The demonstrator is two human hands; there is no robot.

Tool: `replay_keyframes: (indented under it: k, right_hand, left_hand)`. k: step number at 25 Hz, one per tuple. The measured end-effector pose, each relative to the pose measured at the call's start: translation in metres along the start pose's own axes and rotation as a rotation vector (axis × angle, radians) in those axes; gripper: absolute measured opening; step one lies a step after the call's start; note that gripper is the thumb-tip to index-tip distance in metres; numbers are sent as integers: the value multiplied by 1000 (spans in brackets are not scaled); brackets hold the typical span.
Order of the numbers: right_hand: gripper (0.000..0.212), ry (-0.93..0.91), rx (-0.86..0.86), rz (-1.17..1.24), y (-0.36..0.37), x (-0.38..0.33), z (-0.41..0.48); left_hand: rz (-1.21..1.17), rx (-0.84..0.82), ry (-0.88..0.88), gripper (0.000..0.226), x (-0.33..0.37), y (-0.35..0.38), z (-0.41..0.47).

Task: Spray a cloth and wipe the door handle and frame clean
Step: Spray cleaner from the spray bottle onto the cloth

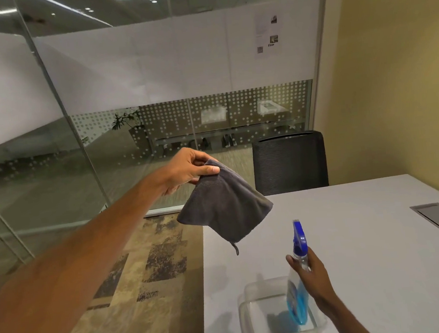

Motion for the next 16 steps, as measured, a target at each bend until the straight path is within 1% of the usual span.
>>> replay_keyframes:
  k: [3, 5, 7, 11, 14, 16]
  right_hand:
    - [47, -113, 12, 72, -1, -49, -10]
    - [52, -130, 11, 83, 2, -77, -21]
    - [50, -147, -32, 88, 10, -103, -37]
    - [32, -189, -83, 63, 34, -135, -73]
    - [33, -177, -80, 116, 50, -147, -96]
    - [38, -167, -93, 156, 58, -155, -107]
  left_hand:
    - [29, 3, 7, 11, 2, -7, 9]
    - [40, 8, 20, 12, 5, -11, 15]
    - [38, 2, 36, 13, 9, -14, 22]
    - [52, -4, 43, 13, 17, -19, 35]
    - [62, 4, 25, 13, 23, -24, 42]
    - [47, 19, 19, 15, 25, -26, 44]
Point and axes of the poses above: each hand's wrist, its own z-axis towards the middle knuckle, its own y-axis out of the palm, x = y × z, the point moved 4 cm from there along z, towards the middle knuckle, and after that the axes turned 7 degrees about y, right-handed, at the moved point
